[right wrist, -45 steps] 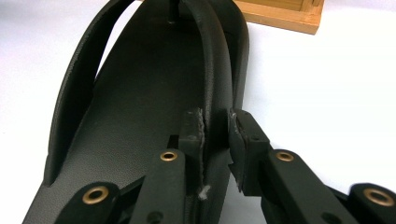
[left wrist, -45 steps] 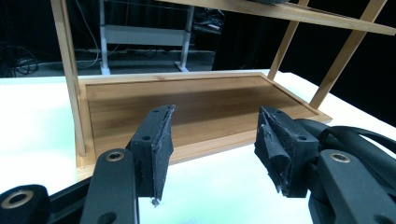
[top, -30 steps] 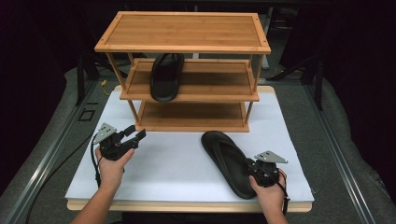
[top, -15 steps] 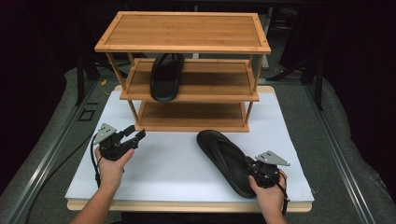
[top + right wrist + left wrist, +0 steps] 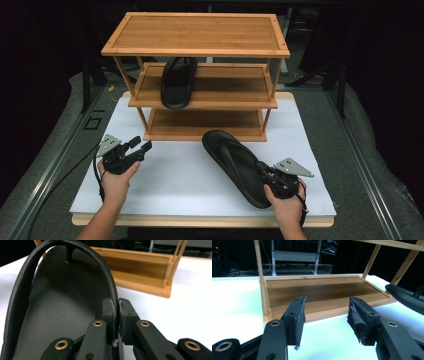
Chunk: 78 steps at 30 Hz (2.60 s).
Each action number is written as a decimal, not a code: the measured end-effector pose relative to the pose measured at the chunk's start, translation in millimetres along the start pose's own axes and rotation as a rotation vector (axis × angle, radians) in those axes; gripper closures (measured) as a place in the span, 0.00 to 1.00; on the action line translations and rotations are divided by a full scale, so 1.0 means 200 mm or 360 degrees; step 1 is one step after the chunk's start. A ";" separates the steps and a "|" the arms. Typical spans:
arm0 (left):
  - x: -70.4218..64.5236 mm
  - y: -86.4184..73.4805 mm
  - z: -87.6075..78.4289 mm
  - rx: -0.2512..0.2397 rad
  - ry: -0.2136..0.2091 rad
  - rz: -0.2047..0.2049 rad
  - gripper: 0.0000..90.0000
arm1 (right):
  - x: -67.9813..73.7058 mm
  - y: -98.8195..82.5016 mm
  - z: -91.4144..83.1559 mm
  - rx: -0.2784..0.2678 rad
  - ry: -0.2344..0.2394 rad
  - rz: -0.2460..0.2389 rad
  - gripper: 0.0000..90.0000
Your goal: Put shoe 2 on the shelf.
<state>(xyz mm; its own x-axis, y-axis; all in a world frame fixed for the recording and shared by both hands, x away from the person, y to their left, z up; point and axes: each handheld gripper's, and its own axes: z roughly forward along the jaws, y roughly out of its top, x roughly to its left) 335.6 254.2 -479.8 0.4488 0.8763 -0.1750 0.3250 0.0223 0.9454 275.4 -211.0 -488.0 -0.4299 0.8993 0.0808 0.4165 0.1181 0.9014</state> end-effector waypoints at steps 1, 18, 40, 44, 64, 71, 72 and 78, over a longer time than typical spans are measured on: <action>0.00 0.00 -0.01 0.0003 0.0006 0.0001 0.53 | 0.01 0.01 -0.01 0.0002 0.0011 -0.0009 0.94; 0.03 -0.01 -0.03 -0.0008 0.0027 -0.0028 0.53 | 0.02 0.25 -0.10 -0.0129 0.0150 -0.0001 0.94; 0.03 0.00 -0.04 -0.0017 0.0030 -0.0042 0.53 | -0.14 0.71 0.00 -0.0217 -0.0006 -0.0003 0.94; 0.03 0.01 -0.05 -0.0020 0.0032 -0.0039 0.53 | -0.15 0.77 0.06 -0.0215 -0.0041 -0.0001 0.94; 0.04 0.02 -0.05 -0.0049 0.0018 -0.0050 0.53 | -0.11 0.96 0.46 -0.0141 -0.0189 0.0075 0.94; 0.05 0.02 -0.04 -0.0037 0.0025 -0.0044 0.53 | -0.10 0.97 0.59 -0.0098 -0.0267 0.0093 0.94; 0.05 0.02 -0.04 -0.0038 0.0026 -0.0046 0.53 | -0.10 0.97 0.60 -0.0096 -0.0265 0.0099 0.94; 0.05 0.02 -0.04 -0.0039 0.0023 -0.0049 0.53 | -0.09 1.03 0.66 -0.0114 -0.0316 0.0062 0.94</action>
<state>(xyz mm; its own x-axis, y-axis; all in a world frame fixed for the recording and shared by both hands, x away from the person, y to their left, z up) 334.7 267.2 -475.3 0.4267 0.8819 -0.2002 0.3178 0.0610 0.9462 474.8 -146.8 -360.8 -0.2455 0.9687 0.0376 0.3685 0.0574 0.9279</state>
